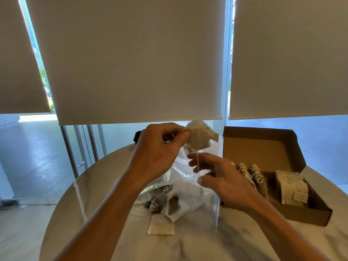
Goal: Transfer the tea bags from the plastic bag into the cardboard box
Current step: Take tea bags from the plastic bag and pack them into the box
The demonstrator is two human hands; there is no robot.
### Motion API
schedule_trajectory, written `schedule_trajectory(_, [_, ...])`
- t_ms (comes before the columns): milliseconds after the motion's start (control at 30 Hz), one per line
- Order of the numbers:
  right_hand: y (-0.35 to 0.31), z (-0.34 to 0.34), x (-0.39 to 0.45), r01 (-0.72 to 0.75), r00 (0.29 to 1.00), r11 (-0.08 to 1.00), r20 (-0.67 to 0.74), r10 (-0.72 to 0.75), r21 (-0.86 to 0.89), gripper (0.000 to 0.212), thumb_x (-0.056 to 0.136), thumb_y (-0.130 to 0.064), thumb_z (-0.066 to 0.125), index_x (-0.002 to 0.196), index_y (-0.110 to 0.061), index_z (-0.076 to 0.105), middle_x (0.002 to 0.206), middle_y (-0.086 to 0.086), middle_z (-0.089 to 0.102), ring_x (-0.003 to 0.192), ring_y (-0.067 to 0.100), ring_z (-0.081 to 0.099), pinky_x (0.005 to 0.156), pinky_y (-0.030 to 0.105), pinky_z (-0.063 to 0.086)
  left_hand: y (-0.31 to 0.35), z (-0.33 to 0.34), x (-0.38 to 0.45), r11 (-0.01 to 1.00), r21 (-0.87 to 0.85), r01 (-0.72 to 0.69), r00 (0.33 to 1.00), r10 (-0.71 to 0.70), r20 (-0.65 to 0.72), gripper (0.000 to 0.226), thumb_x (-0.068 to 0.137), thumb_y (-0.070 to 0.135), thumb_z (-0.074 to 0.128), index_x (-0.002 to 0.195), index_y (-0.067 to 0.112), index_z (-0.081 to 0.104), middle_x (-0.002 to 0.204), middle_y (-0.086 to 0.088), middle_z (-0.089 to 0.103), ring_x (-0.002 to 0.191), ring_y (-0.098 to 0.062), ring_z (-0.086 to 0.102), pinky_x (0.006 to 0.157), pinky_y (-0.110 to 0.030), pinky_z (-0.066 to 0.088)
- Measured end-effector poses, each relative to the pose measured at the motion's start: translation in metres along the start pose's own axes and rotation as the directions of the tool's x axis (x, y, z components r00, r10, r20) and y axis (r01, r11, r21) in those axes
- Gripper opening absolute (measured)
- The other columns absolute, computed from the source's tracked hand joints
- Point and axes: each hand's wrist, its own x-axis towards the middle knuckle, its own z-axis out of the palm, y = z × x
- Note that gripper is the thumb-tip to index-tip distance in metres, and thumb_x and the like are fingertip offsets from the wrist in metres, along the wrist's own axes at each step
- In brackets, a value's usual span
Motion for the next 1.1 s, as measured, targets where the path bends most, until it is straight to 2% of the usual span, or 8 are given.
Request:
schedule_trajectory(100, [-0.002, -0.001, -0.002, -0.003, 0.994, 0.998, 0.111, 0.010, -0.061, 0.049, 0.076, -0.028, 0.066, 0.120, -0.047, 0.055, 0.112, -0.023, 0.057, 0.100, -0.002, 0.056, 0.087, 0.028, 0.051, 0.002, 0.007, 0.007, 0.998, -0.055, 0.007, 1.000, -0.007, -0.001, 0.013, 0.088, 0.033, 0.061, 0.091, 0.029, 0.073, 0.080, 0.018, 0.069, 0.079, -0.002, 0.066, 0.073, -0.014, 0.052])
schedule_trajectory(200, [-0.005, 0.000, -0.003, 0.021, 0.987, 0.989, 0.163, 0.003, -0.148, 0.025, 0.082, -0.037, 0.069, 0.104, -0.047, 0.065, 0.100, -0.022, 0.057, 0.093, 0.000, 0.056, 0.085, 0.024, 0.048, 0.001, 0.012, 0.009, 0.988, -0.152, 0.033, 0.999, -0.034, -0.001, 0.014, 0.088, 0.030, 0.060, 0.092, 0.025, 0.072, 0.074, 0.016, 0.068, 0.075, -0.005, 0.066, 0.068, -0.016, 0.053])
schedule_trajectory(300, [-0.008, 0.000, -0.004, 0.031, 0.982, 0.989, 0.191, -0.003, -0.148, 0.007, 0.084, -0.032, 0.068, 0.088, -0.032, 0.074, 0.092, -0.012, 0.064, 0.085, 0.006, 0.060, 0.081, 0.028, 0.052, -0.002, 0.016, 0.008, 0.947, -0.309, 0.085, 0.996, -0.088, 0.005, 0.011, 0.090, 0.024, 0.059, 0.088, 0.026, 0.070, 0.075, 0.007, 0.071, 0.073, -0.011, 0.068, 0.064, -0.021, 0.056])
schedule_trajectory(467, [-0.005, -0.009, -0.004, -0.084, 0.962, 0.984, 0.245, 0.121, -0.155, 0.009, 0.086, -0.036, 0.065, 0.088, -0.032, 0.072, 0.089, 0.003, 0.073, 0.083, 0.023, 0.069, 0.081, 0.035, 0.058, -0.017, 0.016, 0.010, 0.712, -0.652, 0.261, 0.941, -0.337, 0.009, 0.019, 0.094, 0.023, 0.052, 0.098, 0.012, 0.067, 0.093, -0.007, 0.073, 0.083, -0.022, 0.070, 0.067, -0.030, 0.055])
schedule_trajectory(633, [-0.002, -0.018, -0.002, -0.134, 0.978, 0.979, 0.137, 0.155, -0.153, 0.029, 0.077, -0.038, 0.071, 0.106, -0.042, 0.068, 0.106, -0.022, 0.066, 0.097, -0.002, 0.062, 0.085, 0.017, 0.052, -0.035, 0.016, 0.005, 0.595, -0.753, 0.282, 0.897, -0.442, -0.013, 0.017, 0.094, 0.020, 0.051, 0.093, 0.013, 0.066, 0.084, -0.003, 0.072, 0.071, -0.016, 0.071, 0.060, -0.024, 0.056])
schedule_trajectory(800, [-0.002, -0.021, -0.002, -0.180, 0.981, 0.975, 0.049, 0.188, -0.128, 0.017, 0.078, -0.031, 0.072, 0.095, -0.030, 0.075, 0.098, -0.021, 0.069, 0.092, 0.003, 0.064, 0.075, 0.016, 0.055, -0.053, 0.020, 0.001, 0.665, -0.696, 0.271, 0.879, -0.466, -0.104, 0.013, 0.092, 0.017, 0.055, 0.092, 0.017, 0.068, 0.092, -0.004, 0.072, 0.079, -0.016, 0.072, 0.061, -0.023, 0.056])
schedule_trajectory(967, [-0.001, -0.027, -0.002, -0.203, 0.977, 0.977, -0.076, 0.198, -0.067, 0.022, 0.074, -0.040, 0.065, 0.087, -0.028, 0.077, 0.098, -0.018, 0.069, 0.094, 0.006, 0.064, 0.084, 0.020, 0.055, -0.069, 0.018, 0.000, 0.680, -0.661, 0.317, 0.819, -0.548, -0.172, 0.014, 0.092, 0.018, 0.057, 0.084, 0.026, 0.066, 0.090, 0.001, 0.070, 0.079, -0.015, 0.070, 0.057, -0.018, 0.054])
schedule_trajectory(1100, [0.004, -0.033, 0.000, -0.207, 0.941, 0.975, -0.255, 0.220, 0.077, 0.023, 0.071, -0.043, 0.062, 0.082, -0.031, 0.078, 0.087, -0.015, 0.072, 0.089, 0.013, 0.065, 0.080, 0.028, 0.056, -0.080, 0.016, -0.003, 0.698, -0.603, 0.385, 0.794, -0.584, -0.168, 0.011, 0.092, 0.019, 0.058, 0.088, 0.024, 0.067, 0.091, 0.000, 0.069, 0.082, -0.015, 0.067, 0.069, -0.027, 0.053])
